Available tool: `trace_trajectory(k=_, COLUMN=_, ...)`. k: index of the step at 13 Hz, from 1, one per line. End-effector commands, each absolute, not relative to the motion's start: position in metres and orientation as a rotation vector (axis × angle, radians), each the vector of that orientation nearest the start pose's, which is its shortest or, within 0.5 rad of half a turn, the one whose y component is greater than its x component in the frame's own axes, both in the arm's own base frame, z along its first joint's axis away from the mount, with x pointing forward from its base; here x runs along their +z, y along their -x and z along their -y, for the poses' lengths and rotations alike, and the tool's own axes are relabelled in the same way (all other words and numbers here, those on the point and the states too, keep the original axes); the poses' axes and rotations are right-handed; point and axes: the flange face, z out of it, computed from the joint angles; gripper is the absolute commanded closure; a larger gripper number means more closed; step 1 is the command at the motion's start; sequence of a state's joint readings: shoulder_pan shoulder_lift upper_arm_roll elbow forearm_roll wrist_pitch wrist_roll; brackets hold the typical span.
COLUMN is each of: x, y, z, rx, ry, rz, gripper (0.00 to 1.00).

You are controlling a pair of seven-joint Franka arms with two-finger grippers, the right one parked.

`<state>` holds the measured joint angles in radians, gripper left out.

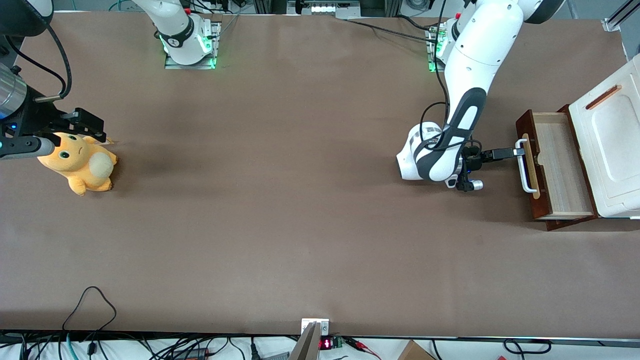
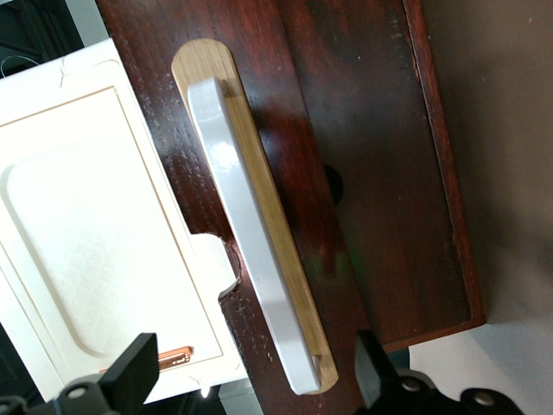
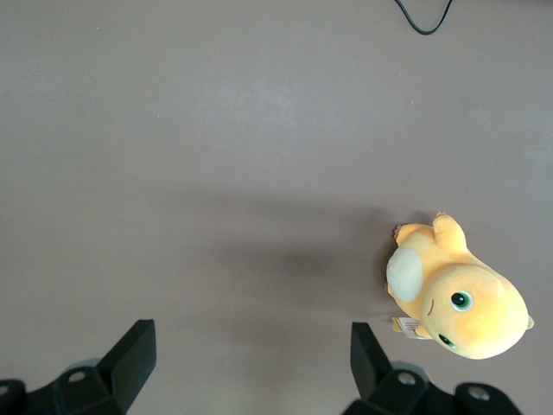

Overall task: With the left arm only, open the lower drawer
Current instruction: 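Pull the handle away from the cabinet with the left gripper, then open the left gripper and release the handle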

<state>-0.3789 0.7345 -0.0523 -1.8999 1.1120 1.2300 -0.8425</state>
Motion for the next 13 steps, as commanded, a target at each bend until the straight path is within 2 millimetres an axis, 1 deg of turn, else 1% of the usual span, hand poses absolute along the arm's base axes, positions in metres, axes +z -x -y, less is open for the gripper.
trace_trajectory(k=1, x=0.145, y=-0.503, z=0.104, rx=0.39, ry=1.522, rz=-0.1, gripper=0.0)
trace_trajectory(k=3, x=0.154, y=-0.516, z=0.102, rx=0.426, ry=1.578, rz=-0.093, gripper=0.0)
trace_trajectory(k=4, x=0.168, y=-0.53, z=0.101, rx=0.463, ry=1.636, rz=-0.109, gripper=0.0)
trace_trajectory(k=5, x=0.182, y=-0.546, z=0.096, rx=0.504, ry=1.689, rz=-0.112, gripper=0.0)
trace_trajectory(k=7, x=0.21, y=-0.576, z=0.097, rx=0.536, ry=1.831, rz=-0.12, gripper=0.0)
trace_trajectory(k=8, x=0.22, y=-0.587, z=0.094, rx=0.538, ry=1.887, rz=-0.11, gripper=0.0)
trace_trajectory(k=10, x=0.238, y=-0.6, z=0.099, rx=0.516, ry=2.0, rz=-0.09, gripper=0.0)
trace_trajectory(k=11, x=0.252, y=-0.606, z=0.094, rx=0.501, ry=2.07, rz=-0.07, gripper=0.0)
trace_trajectory(k=13, x=0.278, y=-0.617, z=0.064, rx=0.51, ry=2.227, rz=-0.013, gripper=0.0)
